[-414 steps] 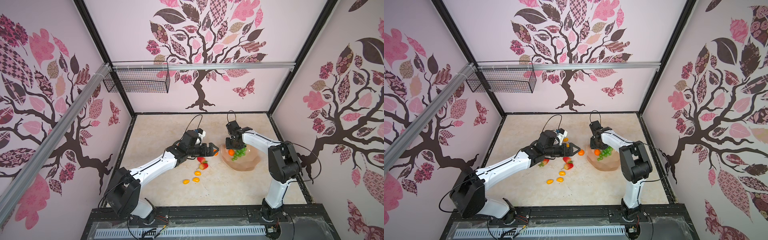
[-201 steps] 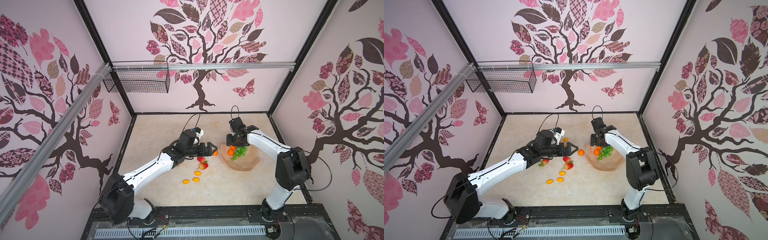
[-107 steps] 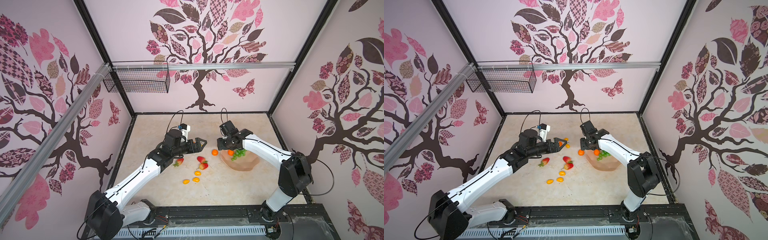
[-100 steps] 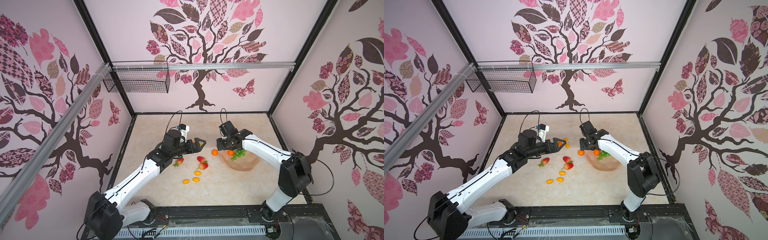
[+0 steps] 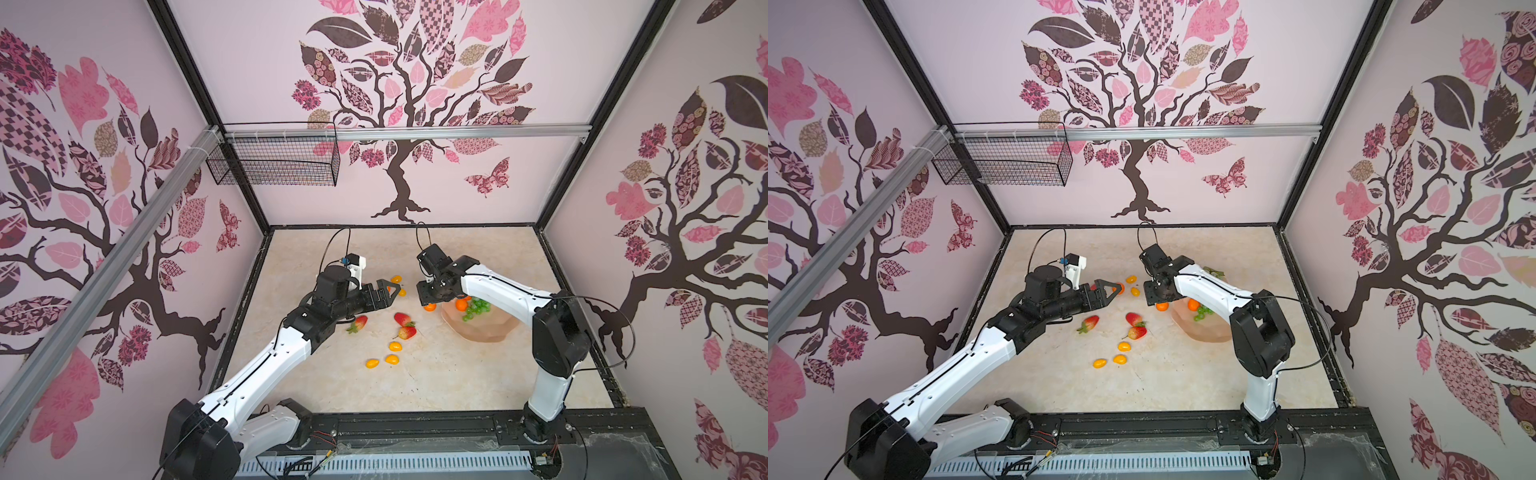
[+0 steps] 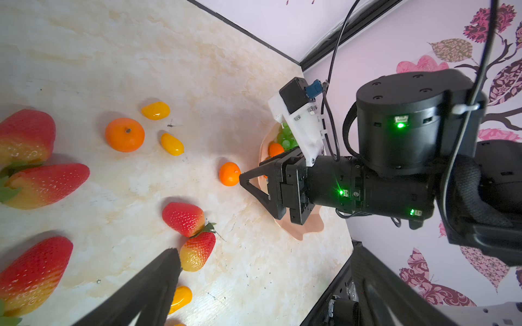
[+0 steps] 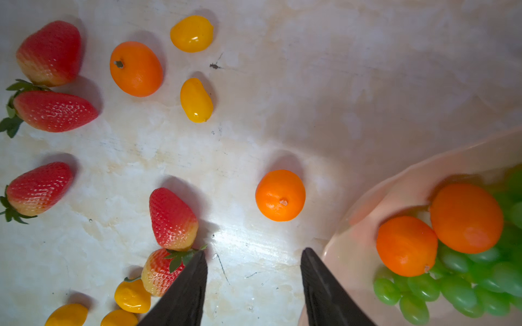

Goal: Arrange fruit in a fruit bowl
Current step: Place the fruit in the fruit bowl, then pick up the fruit from the center of the table.

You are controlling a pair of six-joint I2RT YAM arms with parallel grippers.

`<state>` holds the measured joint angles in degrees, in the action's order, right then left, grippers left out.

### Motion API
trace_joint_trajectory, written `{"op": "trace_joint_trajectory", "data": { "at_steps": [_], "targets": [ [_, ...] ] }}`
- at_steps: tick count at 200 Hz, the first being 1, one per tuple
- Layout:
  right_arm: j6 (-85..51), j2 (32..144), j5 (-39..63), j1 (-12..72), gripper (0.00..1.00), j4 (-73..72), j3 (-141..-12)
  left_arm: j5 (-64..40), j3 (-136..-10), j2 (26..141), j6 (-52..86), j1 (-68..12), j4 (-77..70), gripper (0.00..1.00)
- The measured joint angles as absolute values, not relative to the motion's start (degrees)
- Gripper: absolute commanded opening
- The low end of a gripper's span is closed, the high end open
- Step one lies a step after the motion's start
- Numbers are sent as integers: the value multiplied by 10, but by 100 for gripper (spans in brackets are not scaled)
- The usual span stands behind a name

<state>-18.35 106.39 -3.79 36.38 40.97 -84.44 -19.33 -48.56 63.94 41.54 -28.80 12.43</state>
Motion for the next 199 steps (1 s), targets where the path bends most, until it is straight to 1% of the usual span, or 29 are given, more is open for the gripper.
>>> {"op": "trace_joint_trajectory", "data": {
  "at_steps": [42, 123, 199],
  "targets": [
    [-171, 1106, -53, 364, 57, 443, -885, -211, -467, 631, 427, -255, 119, 98],
    [-162, 1168, -76, 364, 59, 475, -934, -218, -448, 627, 451, -244, 103, 98],
    [-152, 1202, -89, 363, 60, 487, -937, -221, -438, 627, 464, -237, 95, 98]
  ]
}}
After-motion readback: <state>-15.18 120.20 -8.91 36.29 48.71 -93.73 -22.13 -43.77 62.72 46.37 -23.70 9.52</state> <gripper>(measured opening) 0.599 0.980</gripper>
